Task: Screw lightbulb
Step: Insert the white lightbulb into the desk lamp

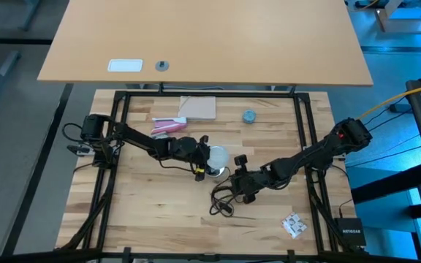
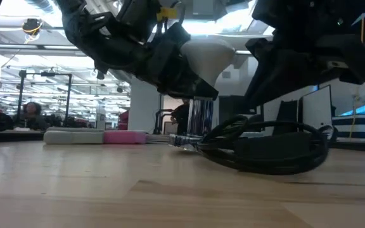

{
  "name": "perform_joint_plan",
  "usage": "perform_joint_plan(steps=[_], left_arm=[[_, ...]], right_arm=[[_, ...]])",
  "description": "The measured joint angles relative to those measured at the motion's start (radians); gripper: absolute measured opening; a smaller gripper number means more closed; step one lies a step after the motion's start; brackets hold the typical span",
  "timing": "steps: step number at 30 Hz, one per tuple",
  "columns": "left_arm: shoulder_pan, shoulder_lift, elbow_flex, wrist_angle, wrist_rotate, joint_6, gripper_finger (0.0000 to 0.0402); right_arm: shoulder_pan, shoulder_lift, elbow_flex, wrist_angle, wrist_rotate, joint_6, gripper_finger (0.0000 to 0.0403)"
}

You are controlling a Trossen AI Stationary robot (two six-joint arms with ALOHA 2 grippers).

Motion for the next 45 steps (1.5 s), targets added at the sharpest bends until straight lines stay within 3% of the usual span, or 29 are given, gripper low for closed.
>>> perform_joint_plan(steps=[8, 17, 28, 32, 37, 45], left_arm=[[0.003, 0.000, 0.000, -0.012, -0.014, -0.046, 0.0162], [0.001, 0.000, 0.000, -0.004, -0.013, -0.122, 0.0152], [-0.011, -0.001, 0.001, -0.013, -0.012, -0.083, 0.0156], [-0.022, -0.002, 0.001, -0.029, -0.012, -0.079, 0.0156], [-0.039, -0.002, 0.002, -0.036, -0.003, -0.043, 0.0156], [-0.074, -0.003, 0.002, -0.047, 0.014, -0.033, 0.0156]], right_arm=[[0.000, 0.012, 0.000, 0.010, 0.062, -0.002, 0.0122], [-0.006, 0.128, 0.001, 0.153, 0.006, -0.070, 0.0113], [-0.009, 0.227, 0.002, 0.164, 0.027, -0.084, 0.0110], [-0.023, 0.250, 0.004, 0.159, 0.035, -0.079, 0.0090], [-0.043, 0.253, 0.002, 0.137, 0.035, -0.081, 0.0017], [-0.057, 0.251, 0.004, 0.083, 0.057, -0.083, 0.0013]])
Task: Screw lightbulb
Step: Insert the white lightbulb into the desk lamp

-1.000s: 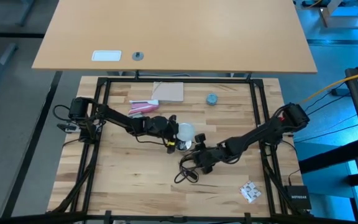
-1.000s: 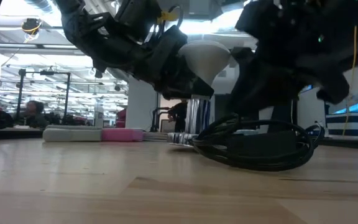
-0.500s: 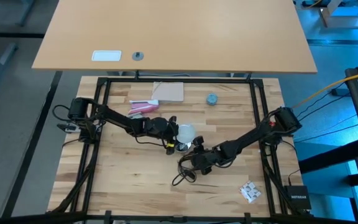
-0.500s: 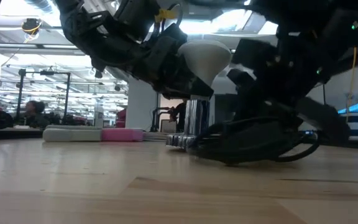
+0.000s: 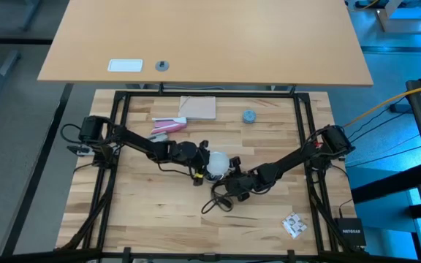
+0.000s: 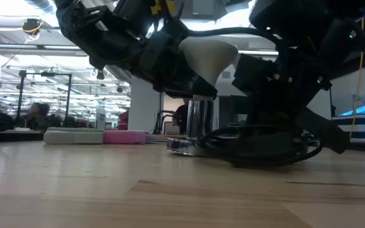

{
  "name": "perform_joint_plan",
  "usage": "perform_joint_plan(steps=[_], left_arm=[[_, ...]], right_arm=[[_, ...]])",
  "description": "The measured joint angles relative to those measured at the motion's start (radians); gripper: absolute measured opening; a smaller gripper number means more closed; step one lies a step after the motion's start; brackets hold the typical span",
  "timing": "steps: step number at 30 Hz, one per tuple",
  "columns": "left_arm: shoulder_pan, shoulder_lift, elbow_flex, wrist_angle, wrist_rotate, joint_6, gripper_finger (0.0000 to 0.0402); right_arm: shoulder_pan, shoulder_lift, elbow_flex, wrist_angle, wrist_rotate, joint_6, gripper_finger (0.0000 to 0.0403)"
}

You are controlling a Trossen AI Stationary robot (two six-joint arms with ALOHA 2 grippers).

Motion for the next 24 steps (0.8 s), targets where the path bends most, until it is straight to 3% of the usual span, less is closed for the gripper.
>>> perform_joint_plan(steps=[15, 24], left_arm=[[-0.064, 0.000, 0.001, -0.014, 0.067, -0.008, 0.0157], [-0.070, 0.002, 0.000, -0.014, 0.112, -0.019, 0.0157]], right_arm=[[-0.019, 0.001, -0.002, -0.051, 0.068, -0.035, 0.0014], [-0.028, 0.004, -0.004, -0.043, 0.144, -0.172, 0.0010]])
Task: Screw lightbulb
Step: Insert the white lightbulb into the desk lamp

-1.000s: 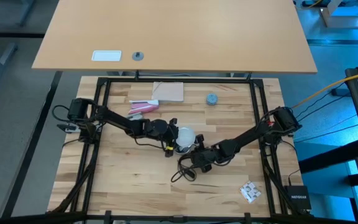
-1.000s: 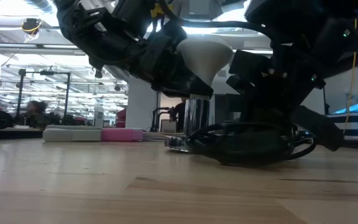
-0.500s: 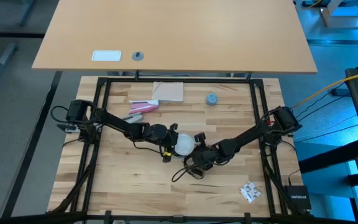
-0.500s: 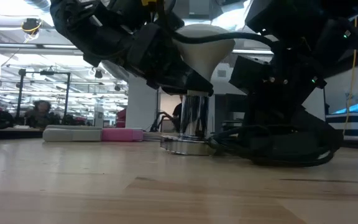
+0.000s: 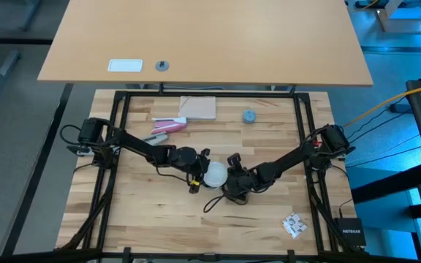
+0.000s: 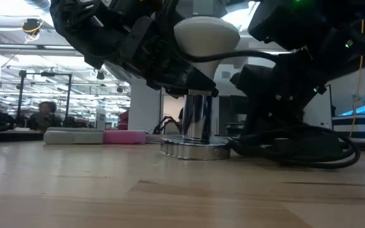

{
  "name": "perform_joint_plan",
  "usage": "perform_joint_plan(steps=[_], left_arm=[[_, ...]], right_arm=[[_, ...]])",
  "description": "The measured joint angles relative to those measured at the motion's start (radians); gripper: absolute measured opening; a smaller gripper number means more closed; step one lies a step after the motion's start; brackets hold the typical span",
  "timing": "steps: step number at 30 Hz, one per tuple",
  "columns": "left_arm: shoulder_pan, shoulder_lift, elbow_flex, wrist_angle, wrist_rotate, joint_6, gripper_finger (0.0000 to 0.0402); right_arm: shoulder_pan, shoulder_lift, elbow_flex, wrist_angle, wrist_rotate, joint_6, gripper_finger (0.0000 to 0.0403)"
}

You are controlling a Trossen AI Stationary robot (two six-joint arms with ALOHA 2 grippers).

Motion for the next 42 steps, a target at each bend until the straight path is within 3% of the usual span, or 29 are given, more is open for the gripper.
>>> perform_joint_plan(steps=[9, 20, 32, 42], left_arm=[[-0.001, 0.001, 0.000, 0.001, 0.012, 0.002, 0.0157], [-0.005, 0.001, -0.001, 0.013, 0.097, -0.022, 0.0157], [-0.005, 0.002, -0.002, 0.062, 0.258, -0.037, 0.0157], [-0.007, 0.002, -0.002, 0.145, 0.380, -0.039, 0.0157]], right_arm=[[0.000, 0.000, 0.000, 0.009, 0.081, -0.144, 0.0008], [-0.017, 0.000, -0.001, 0.106, 0.049, -0.352, 0.0010], [-0.023, 0.000, -0.001, 0.200, -0.002, -0.511, 0.0011], [-0.023, -0.001, 0.000, 0.352, -0.009, -0.759, 0.0013]])
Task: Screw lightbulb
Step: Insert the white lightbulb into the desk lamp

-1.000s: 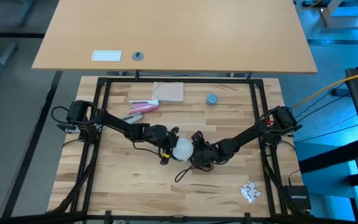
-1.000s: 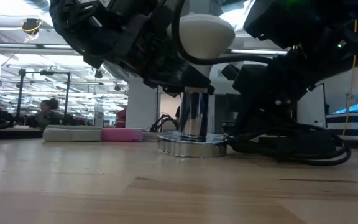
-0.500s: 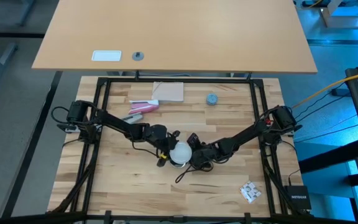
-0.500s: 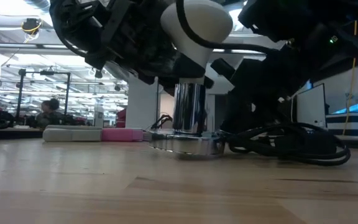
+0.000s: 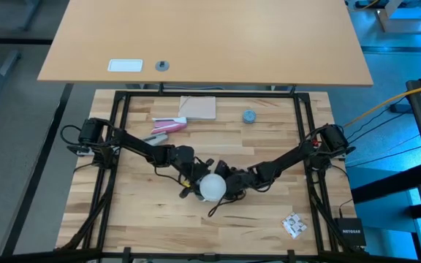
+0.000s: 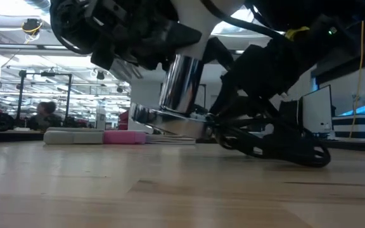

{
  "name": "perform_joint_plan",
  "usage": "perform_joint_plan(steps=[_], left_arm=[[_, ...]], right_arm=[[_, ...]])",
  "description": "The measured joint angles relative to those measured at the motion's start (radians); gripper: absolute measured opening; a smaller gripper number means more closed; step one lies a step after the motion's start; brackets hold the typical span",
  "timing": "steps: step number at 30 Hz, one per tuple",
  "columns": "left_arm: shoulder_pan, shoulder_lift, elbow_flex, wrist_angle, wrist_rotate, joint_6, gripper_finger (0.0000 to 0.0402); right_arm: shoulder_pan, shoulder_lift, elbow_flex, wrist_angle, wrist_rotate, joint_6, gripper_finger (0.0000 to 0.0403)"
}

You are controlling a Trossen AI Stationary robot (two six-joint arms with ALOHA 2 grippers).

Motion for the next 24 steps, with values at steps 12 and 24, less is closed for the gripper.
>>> perform_joint_plan(steps=[12, 24], left_arm=[[-0.001, 0.000, 0.001, -0.007, -0.011, 0.007, 0.0156], [0.011, 0.000, 0.001, -0.014, -0.045, 0.020, 0.0156]], right_arm=[[-0.004, 0.000, 0.000, 0.052, -0.052, -0.086, 0.0032], [0.002, 0.000, -0.001, 0.045, -0.042, 0.119, 0.0098]])
